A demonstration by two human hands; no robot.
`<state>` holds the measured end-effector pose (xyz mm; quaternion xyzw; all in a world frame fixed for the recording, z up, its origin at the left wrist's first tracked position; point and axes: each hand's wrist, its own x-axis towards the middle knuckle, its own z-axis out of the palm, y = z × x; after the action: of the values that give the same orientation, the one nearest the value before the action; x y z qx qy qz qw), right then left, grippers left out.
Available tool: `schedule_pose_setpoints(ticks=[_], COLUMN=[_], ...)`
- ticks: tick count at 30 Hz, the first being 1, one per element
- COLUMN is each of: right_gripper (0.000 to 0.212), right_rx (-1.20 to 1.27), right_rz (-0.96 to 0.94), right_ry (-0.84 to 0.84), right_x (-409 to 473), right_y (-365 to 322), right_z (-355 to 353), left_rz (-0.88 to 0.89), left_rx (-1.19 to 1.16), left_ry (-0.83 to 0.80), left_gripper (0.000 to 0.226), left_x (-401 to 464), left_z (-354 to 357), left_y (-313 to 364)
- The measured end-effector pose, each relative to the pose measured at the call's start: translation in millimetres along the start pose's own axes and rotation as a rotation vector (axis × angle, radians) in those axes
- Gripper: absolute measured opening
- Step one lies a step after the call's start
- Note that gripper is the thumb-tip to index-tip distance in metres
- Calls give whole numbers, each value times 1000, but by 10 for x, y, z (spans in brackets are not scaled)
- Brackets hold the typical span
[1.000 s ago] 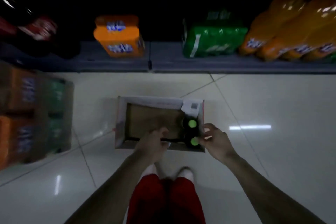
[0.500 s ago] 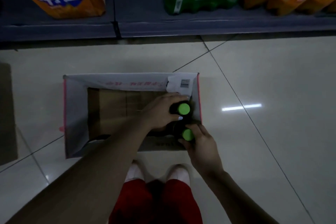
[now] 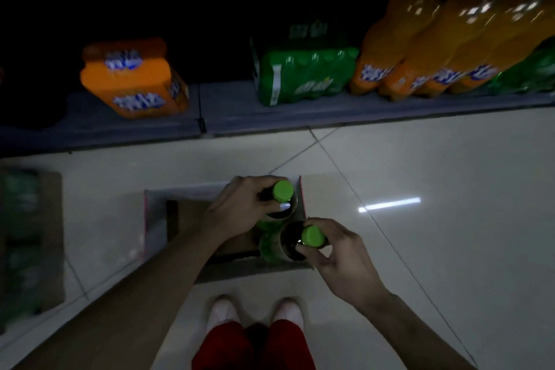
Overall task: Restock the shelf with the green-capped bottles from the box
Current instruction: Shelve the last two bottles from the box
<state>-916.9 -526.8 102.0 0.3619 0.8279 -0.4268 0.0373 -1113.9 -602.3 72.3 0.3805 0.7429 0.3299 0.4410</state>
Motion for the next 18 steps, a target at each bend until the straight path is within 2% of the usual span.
schedule_pose_setpoints(ticks=[5,9,14,18], right_gripper=[36,23,23,34], right_rx=[13,73,221,281], right_rz=[-87,-223,-356,-493], right_ry=[36,48,90,164], right_x=[-119,-252,-562,-803], right_y=[-1107,-2187,-3340,-4115], right_z=[-1214,-2370,-3603,-4412], left_rz=[115,219,313,413], left_rx=[48,79,-20,-60], left_ry=[-34,23,176,277], left_gripper=[37,32,36,33], left_x=[-364,-758,-1389,-1891], left_z=[-1074,-1936,-2710,-3139], left_y=[1516,2895,4388,5297])
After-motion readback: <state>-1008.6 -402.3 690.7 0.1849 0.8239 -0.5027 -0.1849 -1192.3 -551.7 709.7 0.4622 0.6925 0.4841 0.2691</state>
